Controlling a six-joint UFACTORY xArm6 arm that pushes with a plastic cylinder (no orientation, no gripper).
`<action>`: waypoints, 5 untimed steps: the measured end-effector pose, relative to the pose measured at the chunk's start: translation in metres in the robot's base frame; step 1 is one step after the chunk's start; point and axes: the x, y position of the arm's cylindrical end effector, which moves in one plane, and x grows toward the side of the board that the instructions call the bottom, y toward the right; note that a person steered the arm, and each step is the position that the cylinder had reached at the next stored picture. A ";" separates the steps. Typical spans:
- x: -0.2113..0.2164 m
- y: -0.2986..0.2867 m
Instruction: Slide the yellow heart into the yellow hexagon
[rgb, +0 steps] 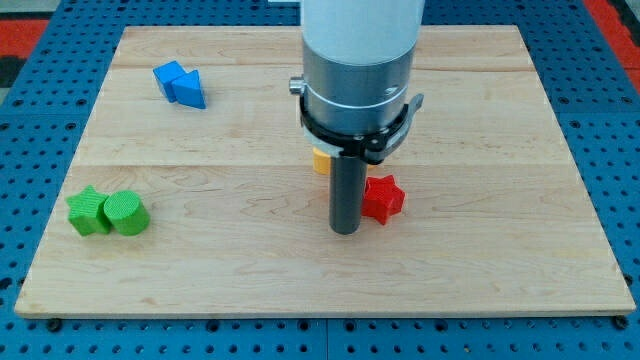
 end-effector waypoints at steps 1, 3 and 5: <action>-0.011 -0.038; -0.057 -0.056; -0.099 0.002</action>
